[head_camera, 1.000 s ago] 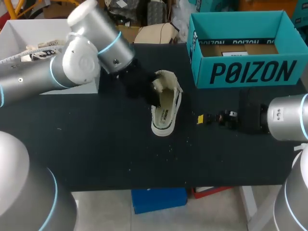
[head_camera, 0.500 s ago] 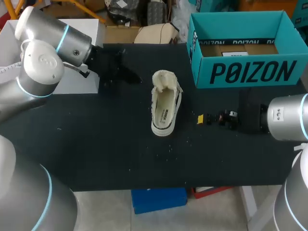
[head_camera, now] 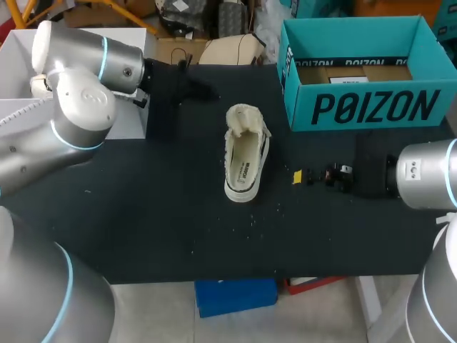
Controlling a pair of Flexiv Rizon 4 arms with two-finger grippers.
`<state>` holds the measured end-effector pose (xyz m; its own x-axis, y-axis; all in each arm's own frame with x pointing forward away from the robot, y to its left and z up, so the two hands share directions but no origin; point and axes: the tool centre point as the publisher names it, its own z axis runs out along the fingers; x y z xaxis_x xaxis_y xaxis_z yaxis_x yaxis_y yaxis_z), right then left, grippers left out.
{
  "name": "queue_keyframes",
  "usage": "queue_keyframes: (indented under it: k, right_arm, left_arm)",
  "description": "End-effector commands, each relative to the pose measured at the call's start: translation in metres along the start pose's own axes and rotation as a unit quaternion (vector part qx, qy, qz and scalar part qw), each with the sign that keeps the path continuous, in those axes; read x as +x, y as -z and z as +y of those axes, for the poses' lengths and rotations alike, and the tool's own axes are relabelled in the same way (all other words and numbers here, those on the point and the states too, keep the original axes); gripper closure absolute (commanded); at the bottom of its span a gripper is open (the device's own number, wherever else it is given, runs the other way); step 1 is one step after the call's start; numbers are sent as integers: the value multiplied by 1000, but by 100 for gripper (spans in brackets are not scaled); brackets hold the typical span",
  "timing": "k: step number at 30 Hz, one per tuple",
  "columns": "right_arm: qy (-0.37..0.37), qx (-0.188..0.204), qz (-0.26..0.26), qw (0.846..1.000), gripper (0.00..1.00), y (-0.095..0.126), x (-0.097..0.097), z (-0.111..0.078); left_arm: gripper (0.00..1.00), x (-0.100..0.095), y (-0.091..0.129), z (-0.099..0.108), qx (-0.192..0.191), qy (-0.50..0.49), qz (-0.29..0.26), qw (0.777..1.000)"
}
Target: Take the shoe out of the shoebox, open the shoe tongue, remove and reinsert the insole, then place the shoe into the shoebox
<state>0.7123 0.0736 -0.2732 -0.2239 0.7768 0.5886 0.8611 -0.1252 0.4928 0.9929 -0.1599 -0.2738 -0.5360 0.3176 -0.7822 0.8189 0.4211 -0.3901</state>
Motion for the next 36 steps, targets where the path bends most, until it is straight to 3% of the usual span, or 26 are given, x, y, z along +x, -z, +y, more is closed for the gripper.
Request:
queue_keyframes:
  k: [1, 6, 14, 19, 29, 36]
  right_arm:
    - [0, -1, 0, 1000, 0, 1, 0, -1]
    - [0, -1, 0, 1000, 0, 1, 0, -1]
    - [0, -1, 0, 1000, 0, 1, 0, -1]
    - [0, -1, 0, 1000, 0, 1, 0, -1]
    - [0, -1, 0, 1000, 0, 1, 0, -1]
    - [0, -1, 0, 1000, 0, 1, 0, -1]
  left_arm:
    - [100, -18, -22, 16, -10, 8, 55, 998]
    - [100, -23, -37, 33, -16, 16, 72, 997]
    - [100, -23, -70, 48, 8, 43, 92, 995]
    - [100, -10, -87, 37, 39, 42, 108, 992]
    - [100, 39, -105, 14, 104, 60, 133, 984]
    - [100, 49, -104, -5, 137, 50, 130, 981]
